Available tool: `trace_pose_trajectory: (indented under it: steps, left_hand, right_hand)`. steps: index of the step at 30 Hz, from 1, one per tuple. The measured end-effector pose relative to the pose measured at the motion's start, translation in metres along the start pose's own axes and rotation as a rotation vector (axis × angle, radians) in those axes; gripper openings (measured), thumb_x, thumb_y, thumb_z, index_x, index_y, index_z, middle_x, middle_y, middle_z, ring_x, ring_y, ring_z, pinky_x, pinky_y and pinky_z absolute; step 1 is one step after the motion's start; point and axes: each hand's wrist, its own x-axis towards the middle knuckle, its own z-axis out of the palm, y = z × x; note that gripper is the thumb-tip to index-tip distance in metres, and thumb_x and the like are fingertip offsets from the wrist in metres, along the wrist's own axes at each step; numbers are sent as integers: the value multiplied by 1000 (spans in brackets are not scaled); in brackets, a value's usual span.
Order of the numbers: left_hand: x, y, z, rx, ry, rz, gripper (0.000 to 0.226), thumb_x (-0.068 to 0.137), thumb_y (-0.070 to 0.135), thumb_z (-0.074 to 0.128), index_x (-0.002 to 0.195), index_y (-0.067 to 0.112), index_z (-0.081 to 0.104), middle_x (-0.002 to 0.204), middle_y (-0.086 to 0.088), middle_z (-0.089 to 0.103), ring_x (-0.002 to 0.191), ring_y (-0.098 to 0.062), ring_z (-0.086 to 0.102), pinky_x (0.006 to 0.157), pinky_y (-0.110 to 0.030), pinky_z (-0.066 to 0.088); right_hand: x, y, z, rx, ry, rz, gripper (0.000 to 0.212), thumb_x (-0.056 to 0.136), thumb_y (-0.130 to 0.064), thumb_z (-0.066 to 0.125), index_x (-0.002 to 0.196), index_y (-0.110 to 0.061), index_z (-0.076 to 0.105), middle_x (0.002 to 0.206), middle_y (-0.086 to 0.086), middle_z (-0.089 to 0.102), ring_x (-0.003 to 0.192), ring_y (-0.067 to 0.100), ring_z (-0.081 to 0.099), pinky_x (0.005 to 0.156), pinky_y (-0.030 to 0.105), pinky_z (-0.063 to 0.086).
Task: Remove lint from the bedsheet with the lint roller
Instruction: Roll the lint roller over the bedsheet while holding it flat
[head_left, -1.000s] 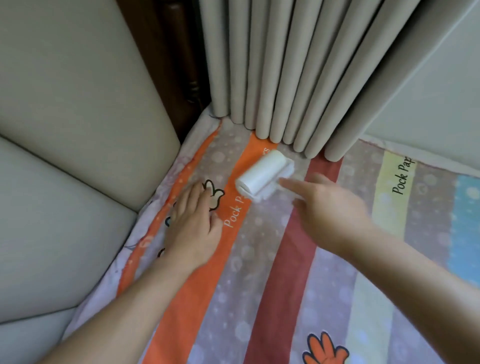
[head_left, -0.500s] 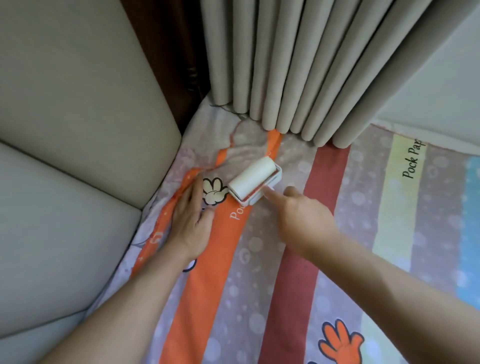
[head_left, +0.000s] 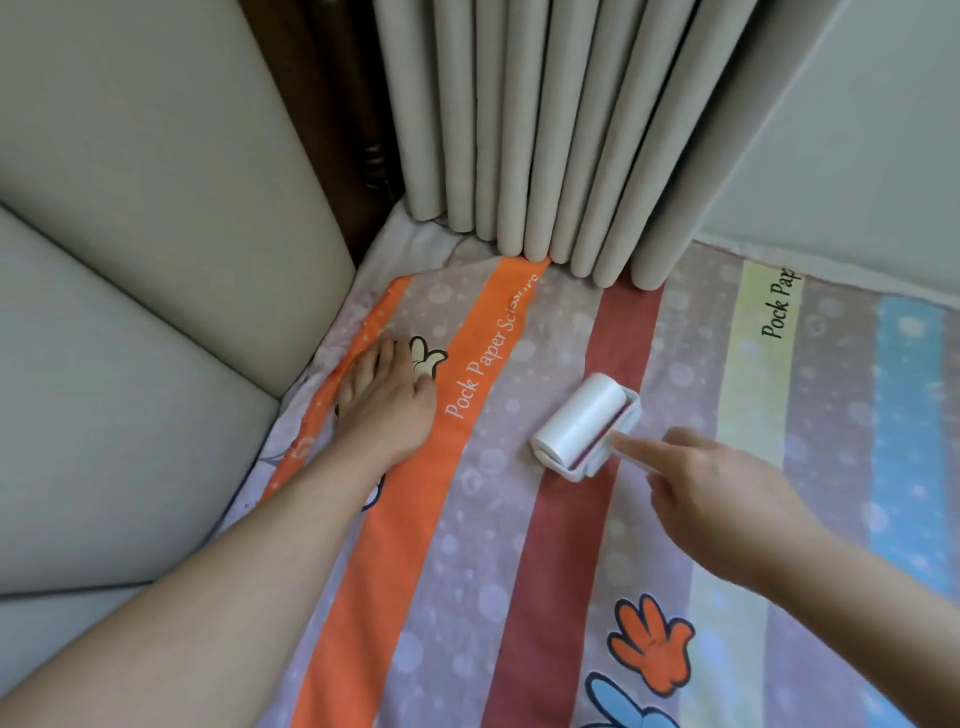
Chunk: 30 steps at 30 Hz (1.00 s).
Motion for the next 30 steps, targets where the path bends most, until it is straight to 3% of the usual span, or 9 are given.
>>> trace_pose_trajectory:
  steps: [3,7,10,12,15,18,22,27,30]
  left_hand:
    - [7,23,-22,-16,76,-42,41,99,39,38,126,12,54,145,-13,49,139,-35,36,114,-47,30]
    - [26,51,-51,-146,220,92,33,97,29,47,125,16,61,135,-12,55,127,-35,46,106,-43,39]
    - [47,66,-60,-517,150,131,30,93,23,49,116,17,68,120,-7,64,110,-25,60,95,-41,51]
    - [63,75,-63,-670,20,59,25,90,23,47,101,15,68,102,-8,67,96,-25,62,86,-41,51]
    - [85,78,-63,-780,-120,-35,21,94,27,48,99,18,67,100,-7,68,96,-23,61,79,-38,47]
    - [100,70,-58,-898,-174,-85,27,95,38,45,95,28,70,87,-1,73,88,-17,61,77,-34,40]
    - [119,64,-61,-1204,-131,-89,34,92,32,41,98,10,67,93,-4,71,71,-14,59,58,-27,36]
    - [147,58,-59,-1512,-85,-108,37,103,29,27,107,8,58,96,-5,68,81,-7,66,72,-19,49]
    - [156,62,-57,-1509,-46,-119,53,93,44,44,115,-1,60,101,-18,68,90,-17,68,83,-23,50]
  right_hand:
    - [-20,22,-20,34,-84,26,53,94,-28,37,135,-63,32,97,-15,50,85,10,57,58,23,46]
    - [-27,52,-43,70,-7,60,61,78,-31,51,116,-77,36,80,-24,54,70,6,58,55,32,53]
    - [-20,51,-51,67,118,52,60,77,-29,53,117,-71,40,75,-20,52,57,10,55,43,33,48]
    - [-2,34,-54,102,114,7,54,83,-29,49,123,-64,43,80,-19,51,61,11,56,44,33,47]
    - [33,8,-46,112,80,-62,51,93,-28,45,135,-57,41,91,-18,49,76,11,58,53,28,47]
    - [55,-8,-34,143,56,-102,52,95,-28,40,137,-57,37,99,-17,49,86,13,59,59,29,47]
    - [66,-13,-22,144,54,-102,52,92,-27,40,136,-55,41,88,-17,41,79,21,60,52,32,44]
    - [79,-17,-19,154,89,-93,51,92,-25,41,137,-49,46,84,-15,42,65,21,56,45,33,43]
    - [94,-24,-18,162,123,-106,50,93,-25,42,138,-46,46,85,-14,44,68,20,57,45,32,43]
